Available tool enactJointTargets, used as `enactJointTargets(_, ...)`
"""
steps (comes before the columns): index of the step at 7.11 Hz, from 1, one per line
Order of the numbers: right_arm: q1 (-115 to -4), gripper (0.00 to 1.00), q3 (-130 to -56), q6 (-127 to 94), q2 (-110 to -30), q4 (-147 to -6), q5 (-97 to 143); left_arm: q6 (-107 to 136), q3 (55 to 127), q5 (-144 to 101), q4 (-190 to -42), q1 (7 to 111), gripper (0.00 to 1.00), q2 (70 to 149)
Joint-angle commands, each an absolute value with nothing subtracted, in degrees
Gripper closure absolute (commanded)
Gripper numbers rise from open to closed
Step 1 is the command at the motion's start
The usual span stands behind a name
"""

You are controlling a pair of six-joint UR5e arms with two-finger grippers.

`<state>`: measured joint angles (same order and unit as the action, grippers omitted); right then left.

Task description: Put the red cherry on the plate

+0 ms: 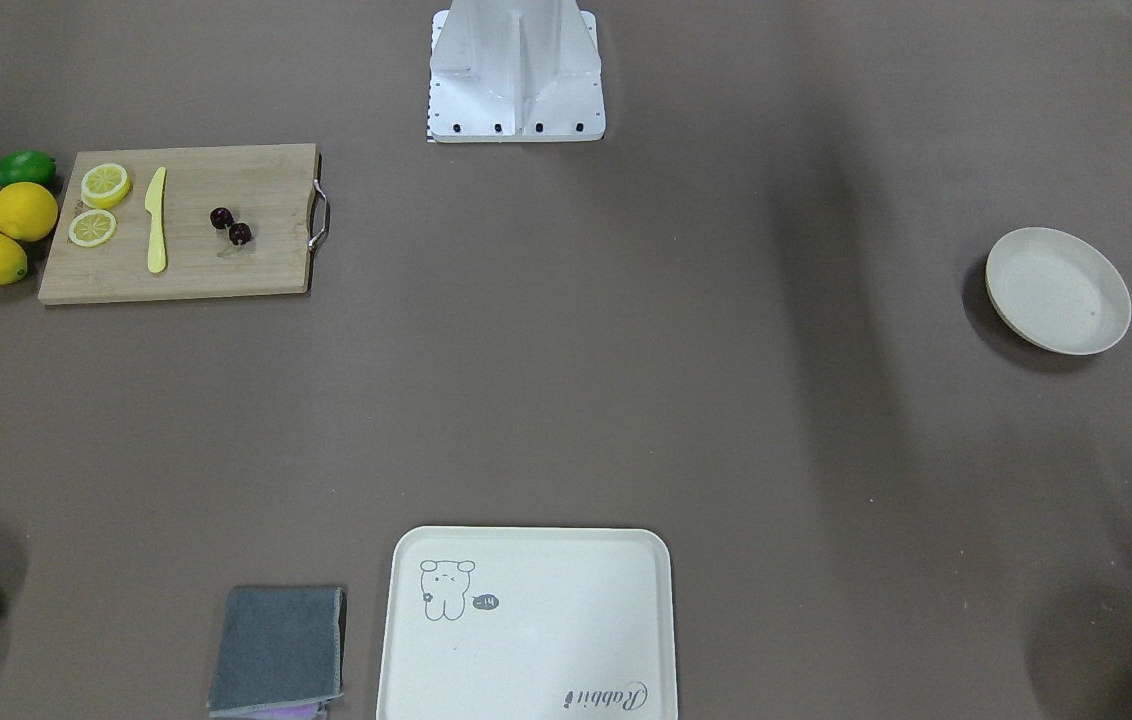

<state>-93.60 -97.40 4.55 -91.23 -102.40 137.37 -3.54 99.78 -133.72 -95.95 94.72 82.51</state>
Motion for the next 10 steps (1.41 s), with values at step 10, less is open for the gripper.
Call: enactJointTargets(10,-93.87,0.00,-97.74,4.57,-94.57,-98.61,136.85,13.53,75.33,-143.79,-136.31,77.64,0.02,81.83)
